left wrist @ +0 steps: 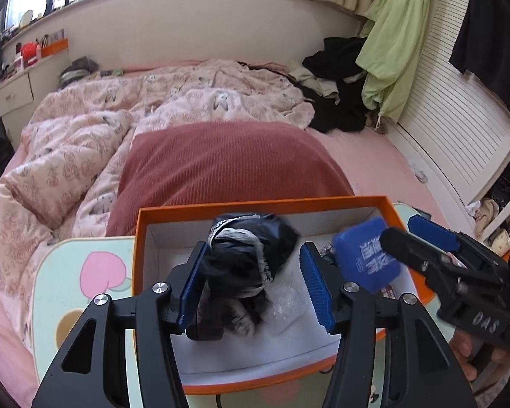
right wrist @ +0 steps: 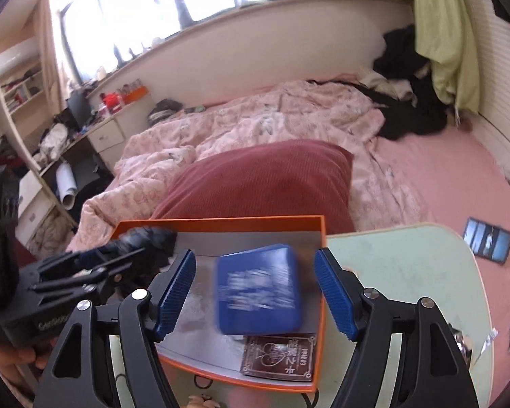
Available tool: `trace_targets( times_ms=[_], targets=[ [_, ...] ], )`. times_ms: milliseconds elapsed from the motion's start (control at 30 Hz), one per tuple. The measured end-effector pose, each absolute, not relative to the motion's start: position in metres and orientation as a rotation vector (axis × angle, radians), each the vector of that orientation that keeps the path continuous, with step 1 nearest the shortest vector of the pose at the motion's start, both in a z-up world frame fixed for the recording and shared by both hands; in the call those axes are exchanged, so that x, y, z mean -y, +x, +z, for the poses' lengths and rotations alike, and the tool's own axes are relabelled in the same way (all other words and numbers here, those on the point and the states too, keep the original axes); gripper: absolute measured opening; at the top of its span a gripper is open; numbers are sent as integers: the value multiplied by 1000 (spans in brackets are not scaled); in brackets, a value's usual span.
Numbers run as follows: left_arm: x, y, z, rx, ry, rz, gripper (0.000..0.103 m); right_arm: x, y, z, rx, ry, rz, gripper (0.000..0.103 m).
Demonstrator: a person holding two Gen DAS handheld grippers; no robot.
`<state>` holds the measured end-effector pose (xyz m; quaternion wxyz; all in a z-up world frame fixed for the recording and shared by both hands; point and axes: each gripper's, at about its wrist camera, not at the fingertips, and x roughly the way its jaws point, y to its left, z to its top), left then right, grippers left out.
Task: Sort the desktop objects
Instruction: 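Lower the cloth and tin into the orange box and open both grippers, then withdraw both grippers from the box back over the table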
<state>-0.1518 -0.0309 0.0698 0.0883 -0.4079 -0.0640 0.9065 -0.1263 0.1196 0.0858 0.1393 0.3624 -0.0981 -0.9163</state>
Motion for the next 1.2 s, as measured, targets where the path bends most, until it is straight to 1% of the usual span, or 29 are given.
trace_targets(
  times_ms=[33,67,133,167,300,367,433,533,767,800,833,867,900,933,967,1200],
  targets=[
    [34,-148,69,195,-1197,2692,59,-125,-122,86,318,1032,-2648,74],
    [38,-141,70,199,-1178,2703,67,-131,-115,87,339,1011,-2653,75],
    [45,-126,73,215,-1128,2749,73,-138,-100,89,331,981,-2685,76],
    [48,-120,74,221,-1111,2758,73,-140,-91,91,321,968,-2695,77],
    [49,-86,76,206,-1091,2760,73,-139,-53,89,261,956,-2701,86],
    [46,-69,71,166,-1114,2761,76,-134,-35,83,196,978,-2702,88],
    [39,-50,62,125,-1154,2747,77,-130,-23,73,133,1023,-2697,88],
    [34,-24,45,122,-1197,2696,77,-126,-5,55,56,1111,-2672,88],
    [21,9,10,84,-1284,2706,78,-125,19,23,-26,1245,-2607,90],
    [18,11,5,69,-1284,2714,80,-124,19,16,-26,1277,-2582,92],
    [13,16,1,18,-1263,2750,88,-122,21,11,-49,1276,-2589,95],
    [6,20,-3,-43,-1258,2781,91,-119,24,6,-91,1280,-2606,103],
    [1,23,-3,-67,-1244,2781,91,-115,25,2,-148,1290,-2618,103],
    [-1,26,-3,-67,-1232,2766,93,-111,27,0,-179,1280,-2610,103],
    [-3,27,-2,-72,-1230,2759,103,-110,26,-1,-182,1276,-2592,103],
    [-2,27,0,-64,-1234,2754,103,-114,25,-3,-185,1265,-2589,103]
  ],
)
